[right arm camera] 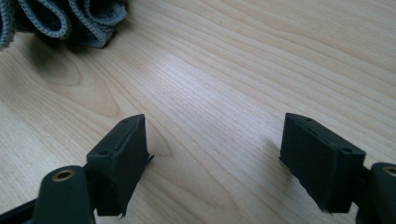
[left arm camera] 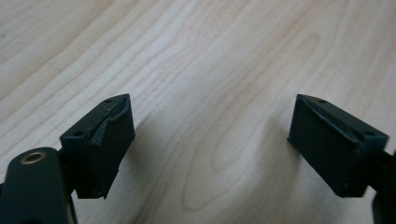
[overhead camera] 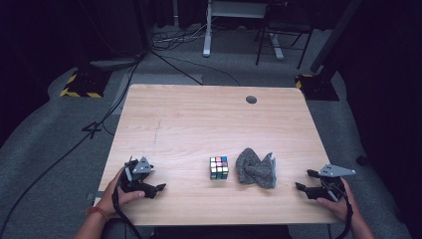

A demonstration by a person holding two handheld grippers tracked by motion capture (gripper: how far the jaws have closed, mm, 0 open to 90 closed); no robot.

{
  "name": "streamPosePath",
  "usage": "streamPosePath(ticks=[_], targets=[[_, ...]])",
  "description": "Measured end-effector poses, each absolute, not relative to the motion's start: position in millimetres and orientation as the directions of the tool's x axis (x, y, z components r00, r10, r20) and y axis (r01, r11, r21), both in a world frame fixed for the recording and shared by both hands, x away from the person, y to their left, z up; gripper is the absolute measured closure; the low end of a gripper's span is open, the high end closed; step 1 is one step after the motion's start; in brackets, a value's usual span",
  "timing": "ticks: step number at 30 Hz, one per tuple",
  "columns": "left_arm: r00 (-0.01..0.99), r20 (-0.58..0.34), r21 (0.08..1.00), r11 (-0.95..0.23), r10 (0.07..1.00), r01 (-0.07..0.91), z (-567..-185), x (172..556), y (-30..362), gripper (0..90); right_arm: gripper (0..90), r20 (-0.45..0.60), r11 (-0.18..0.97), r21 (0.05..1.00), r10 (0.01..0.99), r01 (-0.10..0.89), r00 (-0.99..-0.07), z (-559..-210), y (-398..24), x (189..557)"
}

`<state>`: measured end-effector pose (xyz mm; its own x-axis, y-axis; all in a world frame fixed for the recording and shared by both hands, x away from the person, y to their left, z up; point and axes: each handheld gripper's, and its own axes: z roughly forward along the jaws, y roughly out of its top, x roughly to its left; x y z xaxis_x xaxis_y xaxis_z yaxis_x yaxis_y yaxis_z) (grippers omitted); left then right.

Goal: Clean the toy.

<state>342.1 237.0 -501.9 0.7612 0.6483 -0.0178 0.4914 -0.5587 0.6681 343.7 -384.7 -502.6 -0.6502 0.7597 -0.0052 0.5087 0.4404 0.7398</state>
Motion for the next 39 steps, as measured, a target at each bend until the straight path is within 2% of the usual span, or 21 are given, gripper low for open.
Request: streamPosePath(ticks=[3, 39], targets=[[0.752, -0.016, 0.682, -0.543, 0.659, 0.491, -504.2, 341.4, 235.1, 11.7, 22.9, -0.005, 0.438, 0.743, 0.76, 0.506, -0.65, -503.1, -385.0, 343.4], [0.757, -0.017, 0.682, -0.545, 0.654, 0.487, -504.3, 342.3, 235.4, 11.3, 20.7, -0.005, 0.429, 0.742, 0.772, 0.515, -0.636, -503.3, -383.8, 343.9]])
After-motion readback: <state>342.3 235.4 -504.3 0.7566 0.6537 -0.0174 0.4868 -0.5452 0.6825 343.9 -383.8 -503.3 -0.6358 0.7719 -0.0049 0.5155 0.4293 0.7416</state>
